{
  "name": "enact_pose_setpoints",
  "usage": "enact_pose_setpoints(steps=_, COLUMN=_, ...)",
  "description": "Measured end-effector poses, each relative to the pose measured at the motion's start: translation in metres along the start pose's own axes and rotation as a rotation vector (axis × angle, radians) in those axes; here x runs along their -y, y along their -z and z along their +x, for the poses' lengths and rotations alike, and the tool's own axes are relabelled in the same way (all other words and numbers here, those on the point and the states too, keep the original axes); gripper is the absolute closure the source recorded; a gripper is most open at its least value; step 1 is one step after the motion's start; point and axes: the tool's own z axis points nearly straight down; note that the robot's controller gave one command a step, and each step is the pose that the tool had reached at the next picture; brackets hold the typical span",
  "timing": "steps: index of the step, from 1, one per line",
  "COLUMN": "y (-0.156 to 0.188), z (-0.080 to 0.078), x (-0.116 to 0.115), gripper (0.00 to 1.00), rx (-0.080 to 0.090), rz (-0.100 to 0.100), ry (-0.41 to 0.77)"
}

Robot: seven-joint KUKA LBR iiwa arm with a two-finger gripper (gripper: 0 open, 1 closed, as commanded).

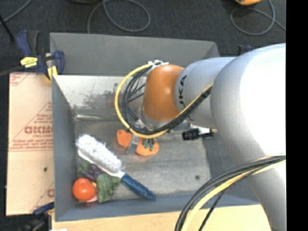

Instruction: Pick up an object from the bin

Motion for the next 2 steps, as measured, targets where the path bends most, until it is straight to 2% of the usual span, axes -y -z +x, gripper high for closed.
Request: enact_pose_setpoints(steps=2, y=0.0099, z=0.0014, x=0.0011, gripper=1.00, rx=-0.005, rz=0.002, ry=-0.001)
